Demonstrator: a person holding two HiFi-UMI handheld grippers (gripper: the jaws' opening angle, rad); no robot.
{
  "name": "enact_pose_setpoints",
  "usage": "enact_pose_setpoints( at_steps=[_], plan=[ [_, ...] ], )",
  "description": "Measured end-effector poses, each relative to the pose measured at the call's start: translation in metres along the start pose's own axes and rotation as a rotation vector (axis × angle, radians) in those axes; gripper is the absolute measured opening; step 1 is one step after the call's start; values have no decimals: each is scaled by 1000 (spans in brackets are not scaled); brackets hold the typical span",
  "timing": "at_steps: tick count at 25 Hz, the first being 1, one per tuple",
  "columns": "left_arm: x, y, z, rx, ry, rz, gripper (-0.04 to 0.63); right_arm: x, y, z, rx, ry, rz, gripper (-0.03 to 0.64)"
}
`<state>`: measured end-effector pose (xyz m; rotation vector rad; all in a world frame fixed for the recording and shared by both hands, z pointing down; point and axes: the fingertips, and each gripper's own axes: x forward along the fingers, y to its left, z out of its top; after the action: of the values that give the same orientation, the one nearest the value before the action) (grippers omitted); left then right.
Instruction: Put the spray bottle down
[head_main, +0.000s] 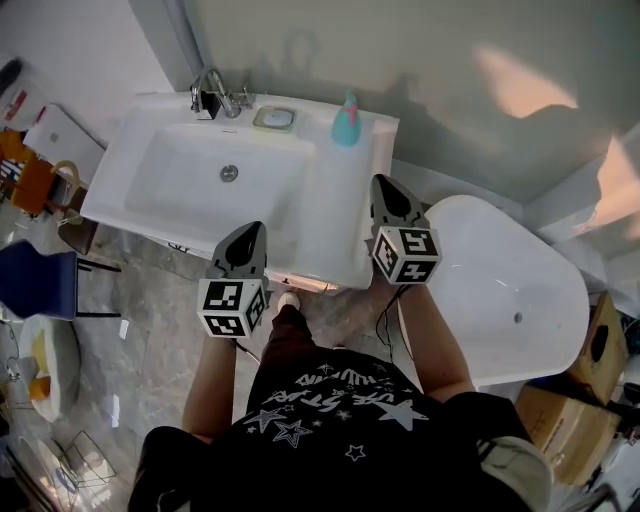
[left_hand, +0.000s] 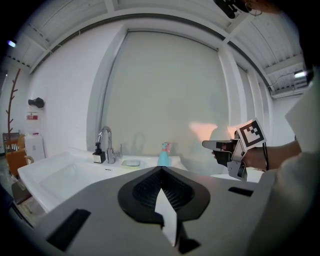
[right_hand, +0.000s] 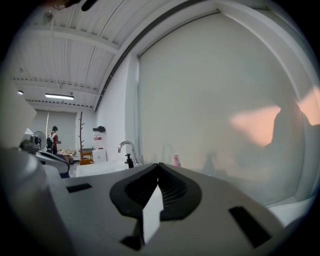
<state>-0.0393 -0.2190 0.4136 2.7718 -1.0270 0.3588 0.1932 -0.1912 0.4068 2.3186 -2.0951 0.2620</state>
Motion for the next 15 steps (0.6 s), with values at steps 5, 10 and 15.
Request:
enact_pose_setpoints(
  at_steps=[5, 10, 15],
  plan=[
    [-47, -34, -26, -22, 10, 49, 15, -56, 11, -11, -28, 13, 60, 11],
    [-96, -70, -52, -48, 30, 93, 15, -100, 21, -28, -32, 42, 122, 11],
    [-145, -87, -70, -67, 46, 140, 15, -129, 37, -40, -11, 52, 164, 11]
  ],
)
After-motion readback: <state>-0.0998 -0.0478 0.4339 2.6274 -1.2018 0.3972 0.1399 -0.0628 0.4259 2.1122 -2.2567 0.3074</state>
